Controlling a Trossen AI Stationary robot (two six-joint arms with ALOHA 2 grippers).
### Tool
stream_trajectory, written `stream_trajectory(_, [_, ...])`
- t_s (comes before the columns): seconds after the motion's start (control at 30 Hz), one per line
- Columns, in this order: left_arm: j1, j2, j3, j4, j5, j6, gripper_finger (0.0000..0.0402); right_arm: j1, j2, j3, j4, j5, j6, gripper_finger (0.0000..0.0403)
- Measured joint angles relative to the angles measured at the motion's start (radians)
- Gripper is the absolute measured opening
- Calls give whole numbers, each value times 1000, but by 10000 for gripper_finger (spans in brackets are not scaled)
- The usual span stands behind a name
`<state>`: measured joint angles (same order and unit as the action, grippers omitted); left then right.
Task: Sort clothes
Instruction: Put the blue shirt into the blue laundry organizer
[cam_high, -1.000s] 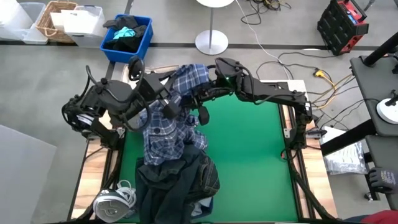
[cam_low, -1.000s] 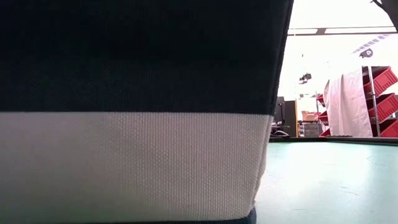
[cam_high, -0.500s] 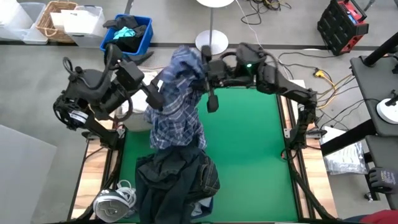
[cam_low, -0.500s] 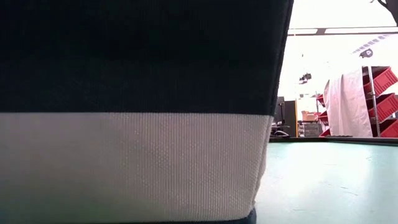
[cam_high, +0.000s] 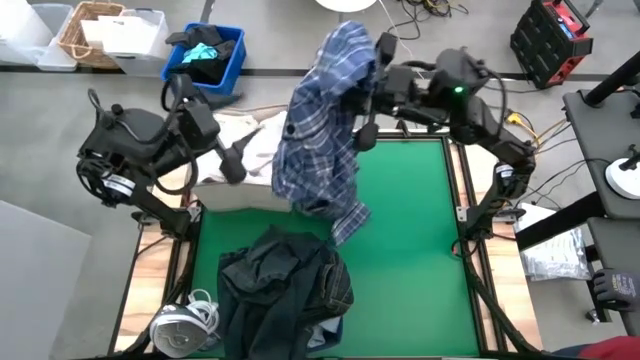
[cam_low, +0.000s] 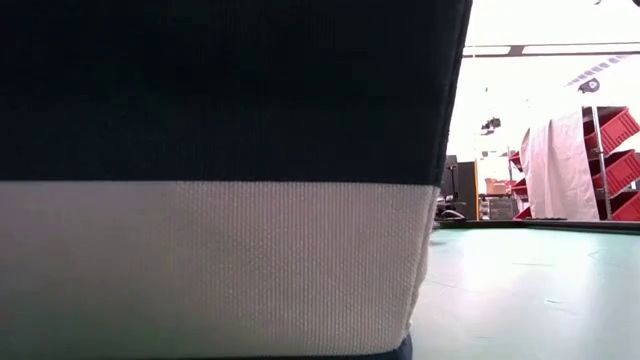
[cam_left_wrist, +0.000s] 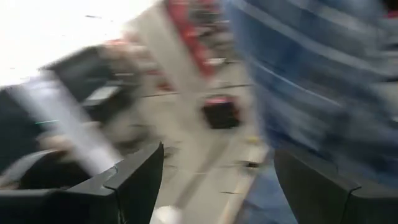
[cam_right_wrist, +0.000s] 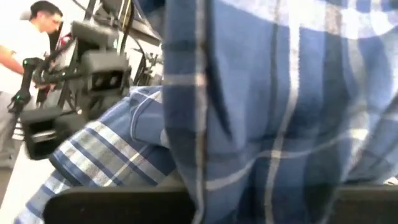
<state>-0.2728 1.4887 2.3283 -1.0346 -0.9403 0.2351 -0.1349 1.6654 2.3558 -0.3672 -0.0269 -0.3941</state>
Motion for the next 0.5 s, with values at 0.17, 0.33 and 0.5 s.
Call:
stream_trajectory(0.17, [61, -17, 0, -123, 373, -136, 280, 0, -31, 0, 23, 0, 14, 9])
stream_trajectory(0.33, [95, 2, 0, -129, 378, -141, 280, 2, -68, 0, 66, -59, 65, 9])
stream_trajectory(0.5, [138, 40, -1, -126, 433, -123, 285, 2, -94, 0, 132, -86, 131, 9])
